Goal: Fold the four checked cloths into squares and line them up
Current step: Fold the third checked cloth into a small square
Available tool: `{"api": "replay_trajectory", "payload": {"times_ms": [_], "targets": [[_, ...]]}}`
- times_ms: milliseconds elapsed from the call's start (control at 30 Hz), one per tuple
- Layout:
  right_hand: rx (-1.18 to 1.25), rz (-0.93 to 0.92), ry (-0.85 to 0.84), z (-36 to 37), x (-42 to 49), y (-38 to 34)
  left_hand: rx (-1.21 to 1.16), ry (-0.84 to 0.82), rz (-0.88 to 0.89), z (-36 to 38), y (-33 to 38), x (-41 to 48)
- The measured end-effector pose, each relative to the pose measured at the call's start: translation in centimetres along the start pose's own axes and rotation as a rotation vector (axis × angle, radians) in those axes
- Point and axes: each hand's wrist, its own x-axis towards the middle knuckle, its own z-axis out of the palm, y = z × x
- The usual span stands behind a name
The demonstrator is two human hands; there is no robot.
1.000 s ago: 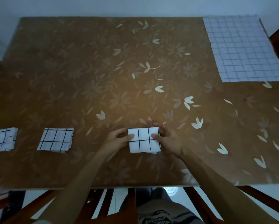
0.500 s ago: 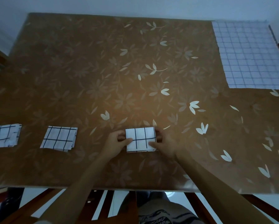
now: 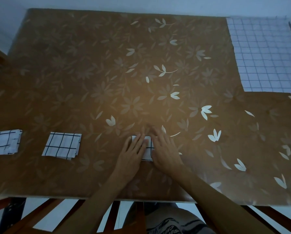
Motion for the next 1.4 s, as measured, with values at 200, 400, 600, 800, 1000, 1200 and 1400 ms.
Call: {"api": "replay_trajectory", "payload": {"times_ms": [200,400,600,800,1000,1200,1400], "targets": [[-0.035,-0.056,-0.156,3.9,-0.8,-0.5,-0.016,-0.077,-0.018,0.0,-0.4,-0.4],[-0.164,0.001,-0.223,3.4,-1.3,1.1,-0.061,-0.088,-0.080,-0.9,-2.6,-2.3],[-0.196,0.046,-0.229,2.9,-2.6,2.3,-0.036,-0.141,-0.115,-1.2,-3.1,-3.1],[-0.226,-0.039,-0.230,2.5,-3.7,3.2,-0.065,-0.101,-0.143,-1.6,-1.8,-2.2],[-0.216,-0.029,-0.212,3.3,-3.7,2.8,-0.055,-0.129,-0.087,-0.8,-0.9,-1.6],[-0.169,-0.009,-0.207,3.5,-3.1,1.4,-0.003,-0.131,-0.068,-0.7,-2.6,-2.6],[-0.045,-0.055,-0.174,2.9,-2.2,-1.1,-0.068,-0.140,-0.086,-0.7,-1.1,-1.9]]}}
